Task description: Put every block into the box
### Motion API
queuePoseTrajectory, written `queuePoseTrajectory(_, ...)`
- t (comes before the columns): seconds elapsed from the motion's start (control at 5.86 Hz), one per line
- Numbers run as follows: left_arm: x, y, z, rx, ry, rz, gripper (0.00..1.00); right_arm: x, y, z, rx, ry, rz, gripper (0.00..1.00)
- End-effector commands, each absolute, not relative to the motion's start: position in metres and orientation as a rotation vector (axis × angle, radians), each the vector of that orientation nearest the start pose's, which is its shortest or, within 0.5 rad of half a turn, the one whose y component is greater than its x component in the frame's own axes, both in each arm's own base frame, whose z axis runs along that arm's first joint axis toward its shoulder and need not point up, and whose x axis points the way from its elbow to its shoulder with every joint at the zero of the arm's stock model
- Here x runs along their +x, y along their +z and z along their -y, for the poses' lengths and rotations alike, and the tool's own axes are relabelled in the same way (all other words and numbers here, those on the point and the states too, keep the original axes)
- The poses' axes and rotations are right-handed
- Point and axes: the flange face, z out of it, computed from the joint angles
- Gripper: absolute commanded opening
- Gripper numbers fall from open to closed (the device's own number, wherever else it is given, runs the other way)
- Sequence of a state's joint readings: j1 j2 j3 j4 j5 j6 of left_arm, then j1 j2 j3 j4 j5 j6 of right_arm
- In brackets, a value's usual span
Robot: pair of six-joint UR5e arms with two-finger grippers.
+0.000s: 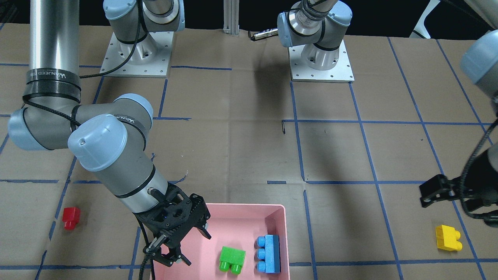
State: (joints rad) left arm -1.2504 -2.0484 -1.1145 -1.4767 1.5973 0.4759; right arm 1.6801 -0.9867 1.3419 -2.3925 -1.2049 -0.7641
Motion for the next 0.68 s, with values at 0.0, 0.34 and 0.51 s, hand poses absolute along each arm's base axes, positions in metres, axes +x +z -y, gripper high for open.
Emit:
queuePoseTrajectory(0.0,0.211,0.414,0.688,0.478,-0.043,-3.059,0.99,0.221,0.358,0.702,-1.282,-0.681,-2.671,1.00)
queuePoseTrajectory(0.34,0.260,0.331,0.713,0.595,-0.092,-3.085,0.99,0.136,0.419,0.693,-0.847,-0.697,-2.936,1.00)
queuePoseTrajectory(0.51,0.263,0.289,0.722,0.652,-0.039,-3.107,0.99,0.093,0.405,0.688,-0.641,-0.467,-3.107,1.00)
